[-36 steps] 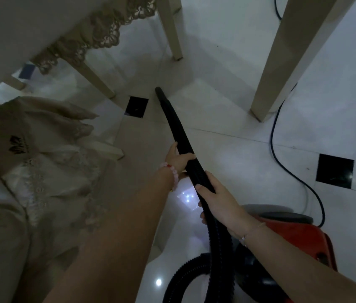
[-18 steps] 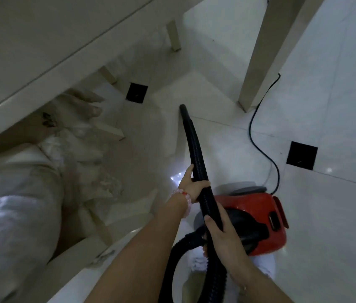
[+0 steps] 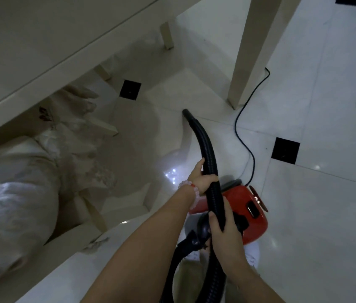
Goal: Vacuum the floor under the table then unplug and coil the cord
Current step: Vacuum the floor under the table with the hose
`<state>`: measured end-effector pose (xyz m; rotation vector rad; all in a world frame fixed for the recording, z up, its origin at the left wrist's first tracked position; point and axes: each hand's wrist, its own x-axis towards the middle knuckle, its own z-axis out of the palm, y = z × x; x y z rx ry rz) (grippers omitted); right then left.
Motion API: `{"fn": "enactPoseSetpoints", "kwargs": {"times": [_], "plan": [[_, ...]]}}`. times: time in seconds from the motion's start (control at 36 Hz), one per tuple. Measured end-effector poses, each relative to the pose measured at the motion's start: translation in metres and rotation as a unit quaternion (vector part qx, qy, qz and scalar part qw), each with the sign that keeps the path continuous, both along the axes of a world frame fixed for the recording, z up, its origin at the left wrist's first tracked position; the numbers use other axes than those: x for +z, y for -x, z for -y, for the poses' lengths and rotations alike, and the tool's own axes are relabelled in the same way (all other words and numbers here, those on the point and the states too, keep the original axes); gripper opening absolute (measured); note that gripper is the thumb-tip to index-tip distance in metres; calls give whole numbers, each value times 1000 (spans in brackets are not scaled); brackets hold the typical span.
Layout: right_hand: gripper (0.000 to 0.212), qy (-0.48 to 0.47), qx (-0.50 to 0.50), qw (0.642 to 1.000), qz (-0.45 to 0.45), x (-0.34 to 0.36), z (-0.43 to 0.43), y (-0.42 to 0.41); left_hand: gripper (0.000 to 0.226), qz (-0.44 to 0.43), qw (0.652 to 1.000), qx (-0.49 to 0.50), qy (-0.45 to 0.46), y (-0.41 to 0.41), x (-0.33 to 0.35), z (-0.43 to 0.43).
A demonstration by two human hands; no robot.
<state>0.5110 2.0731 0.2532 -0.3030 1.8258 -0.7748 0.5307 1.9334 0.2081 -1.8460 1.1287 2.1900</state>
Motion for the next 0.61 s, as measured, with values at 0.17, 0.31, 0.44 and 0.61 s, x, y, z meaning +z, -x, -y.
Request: {"fn": "enactPoseSetpoints", "kwargs": {"times": [0.17,0.31,0.44,0.61], "plan": [[50,13,-67,998,7,-9,-8,14,80,-10,996,-82,-14,30,-6,-4],[44,23,-112,993,20,-12,-15,22,60,14,991,-124,-49,43,-16,-16],[43,6,-110,993,37,-16,-20,21,82,12,992,-124,-10,44,-19,-24],[46,-28,-61,993,99,-18,-22,4,66,51,996,-69,25,4,-26,-33]]}}
